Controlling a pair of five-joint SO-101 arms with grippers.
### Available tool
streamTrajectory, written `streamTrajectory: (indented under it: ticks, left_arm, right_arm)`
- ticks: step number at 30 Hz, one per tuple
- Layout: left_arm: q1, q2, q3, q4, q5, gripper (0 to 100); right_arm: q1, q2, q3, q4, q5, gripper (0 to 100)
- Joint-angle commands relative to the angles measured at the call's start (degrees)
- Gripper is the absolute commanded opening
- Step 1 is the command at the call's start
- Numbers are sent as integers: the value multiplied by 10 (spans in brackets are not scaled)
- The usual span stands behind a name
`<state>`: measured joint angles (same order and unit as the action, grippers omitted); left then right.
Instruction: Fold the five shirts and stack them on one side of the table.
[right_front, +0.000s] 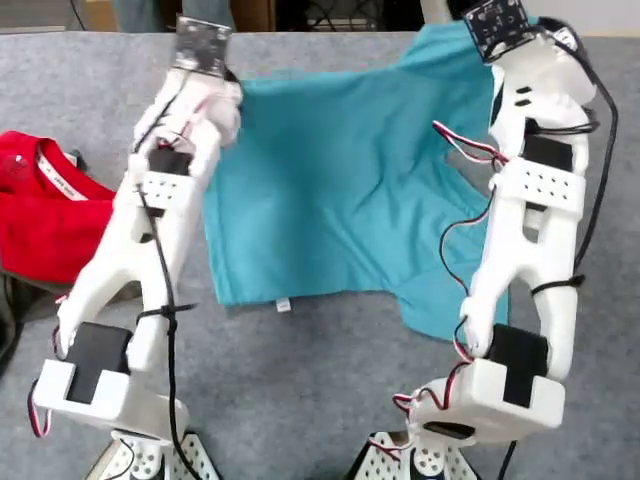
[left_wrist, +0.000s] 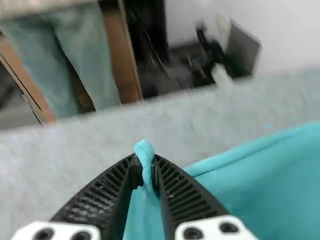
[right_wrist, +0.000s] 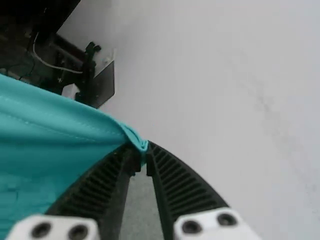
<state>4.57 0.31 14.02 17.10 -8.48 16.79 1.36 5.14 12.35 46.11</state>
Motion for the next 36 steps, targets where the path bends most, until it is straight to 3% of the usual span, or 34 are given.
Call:
streamTrajectory:
  ticks: [1, 7, 15, 22, 27, 33, 36]
  left_arm:
    - [8, -5, -28, 86, -4, 30]
    - [-25, -56, -13, 206, -4, 29]
    - [-31, -277, 66, 223, -1, 29]
    - [86, -419, 367, 172, -4, 29]
    - [54, -398, 516, 52, -4, 30]
    - [0, -345, 536, 48, -4, 30]
    - [3, -336, 529, 96, -4, 30]
  right_arm:
    - [3, -3, -38, 68, 4, 14]
    - [2, -27, -39, 207, -62, 14]
    - [11, -147, -35, 232, -177, 14]
    - [-9, -179, 44, 263, -154, 14]
    - [4, -188, 145, 268, -128, 14]
    - [22, -268, 279, 306, -55, 14]
    - [26, -330, 354, 326, -16, 14]
